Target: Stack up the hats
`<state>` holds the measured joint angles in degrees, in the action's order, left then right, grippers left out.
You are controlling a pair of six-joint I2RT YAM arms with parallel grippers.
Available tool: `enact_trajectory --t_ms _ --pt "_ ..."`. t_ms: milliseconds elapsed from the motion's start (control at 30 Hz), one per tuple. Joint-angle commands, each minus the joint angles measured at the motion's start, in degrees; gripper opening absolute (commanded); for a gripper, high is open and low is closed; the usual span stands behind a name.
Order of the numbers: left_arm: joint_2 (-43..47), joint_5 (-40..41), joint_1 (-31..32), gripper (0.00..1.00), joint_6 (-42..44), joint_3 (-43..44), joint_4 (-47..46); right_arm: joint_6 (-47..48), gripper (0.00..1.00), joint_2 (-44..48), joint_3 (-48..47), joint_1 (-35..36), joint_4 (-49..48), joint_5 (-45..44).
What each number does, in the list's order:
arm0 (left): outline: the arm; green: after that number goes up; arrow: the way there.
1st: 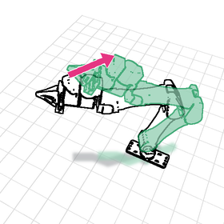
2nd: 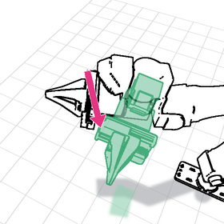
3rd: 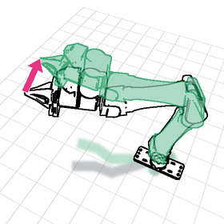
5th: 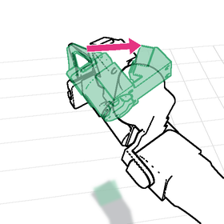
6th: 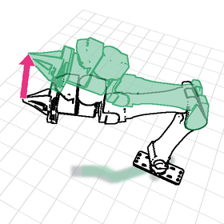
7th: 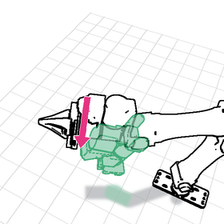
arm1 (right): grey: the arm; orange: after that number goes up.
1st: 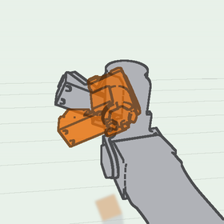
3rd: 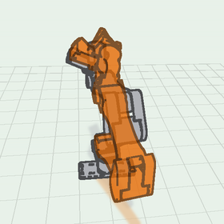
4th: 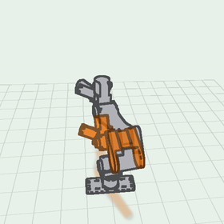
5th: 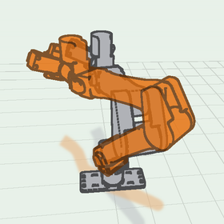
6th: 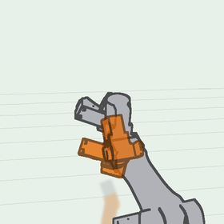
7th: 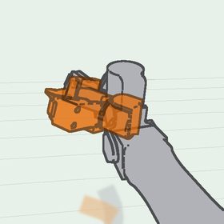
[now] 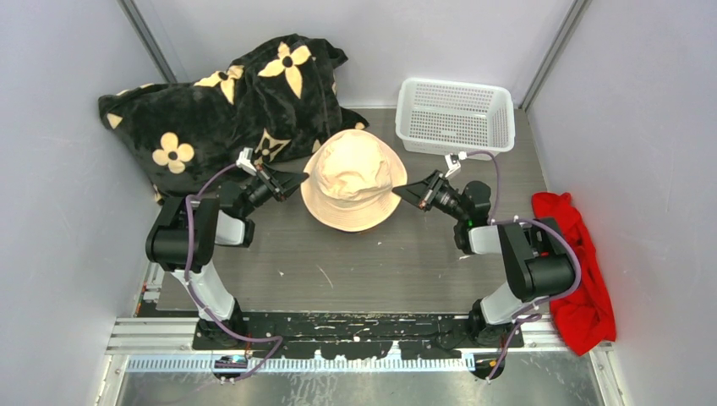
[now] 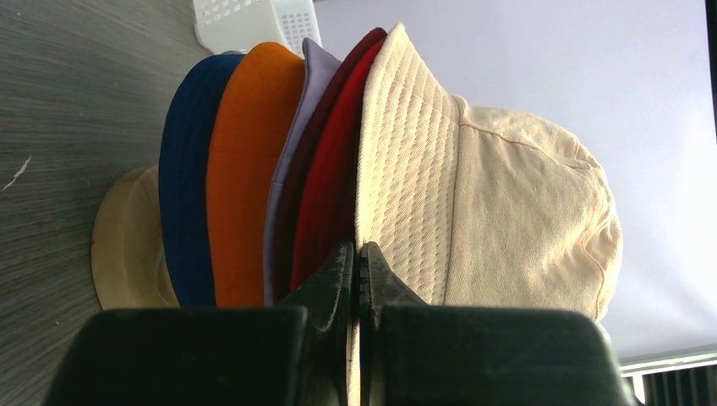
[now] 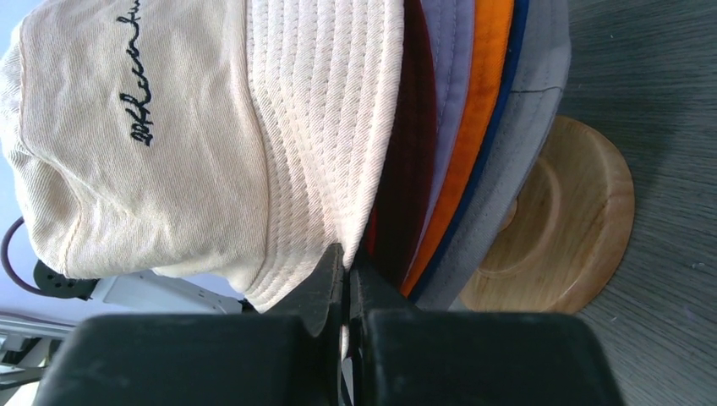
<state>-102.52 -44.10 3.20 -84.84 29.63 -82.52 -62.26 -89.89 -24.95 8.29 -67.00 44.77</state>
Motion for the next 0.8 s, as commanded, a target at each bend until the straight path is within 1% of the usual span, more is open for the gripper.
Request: enact_trajectory --t_ms 0,33,100,200,267,300,333,367,400,500,567,600,633,667,700,767 --pt "0.83 3.32 -0.92 0.02 2.37 1.20 0.61 4.17 0.11 4.00 -0.44 -1.18 7.12 -2.26" --pt "1.27 3.58 -0.97 0.06 2.18 1.35 0.65 5.40 0.21 6.21 -0.70 -1.21 10.01 -3.08" --pt "2.09 3.82 -1.13 0.16 1.95 1.60 2.05 9.10 0.43 11.67 -1.55 -1.26 16.99 -5.57" --pt "3.23 3.87 -1.52 0.32 3.23 2.58 6.81 17.08 0.78 21.15 -4.10 -1.66 33.34 -13.75" --pt "3.82 4.43 -2.10 0.50 3.57 2.91 8.93 20.14 0.97 26.50 -5.66 -2.61 40.47 -19.47" --pt "4.06 4.53 -2.47 0.56 3.78 3.31 9.92 21.12 1.00 28.65 -6.36 -3.38 43.23 -21.82" --pt "4.55 4.50 -2.87 0.63 4.06 3.90 11.33 21.62 1.00 30.59 -7.10 -4.35 45.61 -24.04" --pt "5.14 4.58 -3.37 0.74 4.65 4.70 13.28 21.96 1.00 31.51 -7.72 -5.32 47.16 -25.82" --pt "5.96 4.58 -3.81 0.77 5.68 5.67 15.65 22.35 1.00 31.94 -8.56 -6.11 48.90 -27.67" --pt "10.12 5.56 -4.25 0.82 12.44 9.97 30.01 23.61 1.00 31.36 -12.10 -7.52 53.36 -33.10" --pt "13.87 7.57 -4.24 0.84 19.18 14.12 42.98 24.99 1.00 30.22 -14.07 -7.76 54.60 -35.12" --pt "16.06 9.48 -4.25 0.85 24.79 17.16 53.33 25.78 1.00 29.56 -15.19 -7.77 55.78 -36.82" --pt "18.28 11.71 -4.23 0.86 29.03 19.73 61.61 26.21 1.00 28.94 -16.29 -7.88 56.72 -38.11" --pt "20.41 14.72 -4.18 0.90 32.78 21.73 67.68 26.67 1.00 28.31 -17.26 -7.86 57.28 -39.14" --pt "22.49 17.39 -4.17 0.93 35.53 22.91 72.05 26.96 1.00 27.74 -18.04 -7.92 57.59 -39.87" --pt "26.39 21.56 -4.17 0.96 38.00 23.81 76.36 27.35 1.00 26.73 -19.16 -8.02 57.54 -40.29"
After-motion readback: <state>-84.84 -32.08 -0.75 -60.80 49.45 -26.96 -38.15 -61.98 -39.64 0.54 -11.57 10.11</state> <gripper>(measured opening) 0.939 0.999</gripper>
